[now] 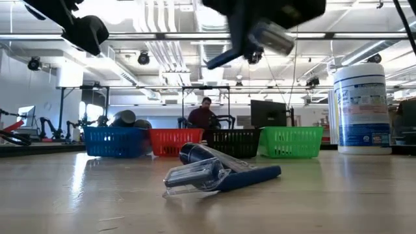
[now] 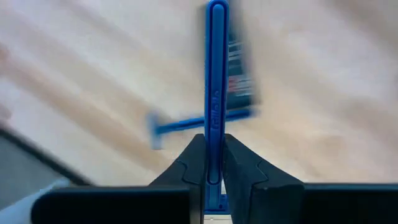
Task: Pick & Place Travel size toiletries
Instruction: Put the blue razor into the green bin
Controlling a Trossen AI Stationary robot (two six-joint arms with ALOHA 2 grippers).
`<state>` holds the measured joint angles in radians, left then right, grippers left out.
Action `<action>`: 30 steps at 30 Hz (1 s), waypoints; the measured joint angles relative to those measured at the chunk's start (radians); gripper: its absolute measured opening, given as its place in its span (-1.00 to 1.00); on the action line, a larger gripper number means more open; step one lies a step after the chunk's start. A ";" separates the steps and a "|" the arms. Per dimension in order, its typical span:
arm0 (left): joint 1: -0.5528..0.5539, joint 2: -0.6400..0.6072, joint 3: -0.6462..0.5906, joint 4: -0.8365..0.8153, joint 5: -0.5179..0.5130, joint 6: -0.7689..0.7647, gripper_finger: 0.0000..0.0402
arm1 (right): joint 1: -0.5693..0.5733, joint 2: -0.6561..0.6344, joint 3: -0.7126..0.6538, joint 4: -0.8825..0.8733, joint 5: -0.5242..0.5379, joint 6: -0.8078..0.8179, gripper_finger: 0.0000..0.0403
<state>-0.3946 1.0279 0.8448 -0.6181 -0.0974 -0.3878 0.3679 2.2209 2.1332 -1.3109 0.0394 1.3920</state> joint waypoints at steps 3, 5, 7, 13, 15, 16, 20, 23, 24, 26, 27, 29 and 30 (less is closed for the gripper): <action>0.000 0.000 0.000 0.025 -0.001 0.005 0.37 | -0.056 -0.067 -0.014 -0.156 0.093 0.031 -0.88; 0.001 0.000 0.000 0.040 -0.010 0.011 0.37 | -0.114 -0.110 -0.042 -0.234 0.141 0.033 -0.88; 0.005 0.000 0.000 0.056 -0.018 0.005 0.37 | -0.184 -0.159 -0.094 -0.247 0.171 0.012 -0.88; 0.026 -0.001 0.033 0.059 -0.032 -0.070 0.37 | -0.431 -0.295 -0.299 -0.149 0.203 -0.089 -0.87; 0.029 -0.001 0.056 0.056 -0.053 -0.082 0.37 | -0.492 -0.320 -0.370 -0.110 0.196 -0.133 -0.85; 0.031 -0.001 0.070 0.058 -0.071 -0.082 0.37 | -0.514 -0.331 -0.403 -0.095 0.179 -0.146 -0.84; 0.060 -0.001 0.133 0.058 -0.172 -0.043 0.37 | -0.568 -0.369 -0.529 -0.021 0.118 -0.182 -0.83; 0.119 -0.001 0.185 0.067 -0.197 0.017 0.37 | -0.596 -0.369 -0.614 0.089 0.069 -0.224 -0.83; 0.142 0.000 0.201 0.068 -0.197 0.025 0.37 | -0.602 -0.367 -0.640 0.116 0.056 -0.234 -0.83; 0.191 0.000 0.228 0.066 -0.185 0.028 0.37 | -0.613 -0.367 -0.687 0.172 0.022 -0.240 -0.83; 0.214 0.000 0.240 0.066 -0.173 0.030 0.37 | -0.616 -0.366 -0.712 0.193 0.014 -0.241 -0.83; 0.258 0.000 0.258 0.066 -0.143 0.054 0.37 | -0.618 -0.364 -0.755 0.222 0.013 -0.237 -0.83; 0.277 0.000 0.264 0.066 -0.130 0.071 0.37 | -0.620 -0.364 -0.772 0.234 0.013 -0.236 -0.82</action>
<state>-0.1176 1.0275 1.1088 -0.5526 -0.2271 -0.3168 -0.2522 1.8565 1.3613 -1.0771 0.0524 1.1558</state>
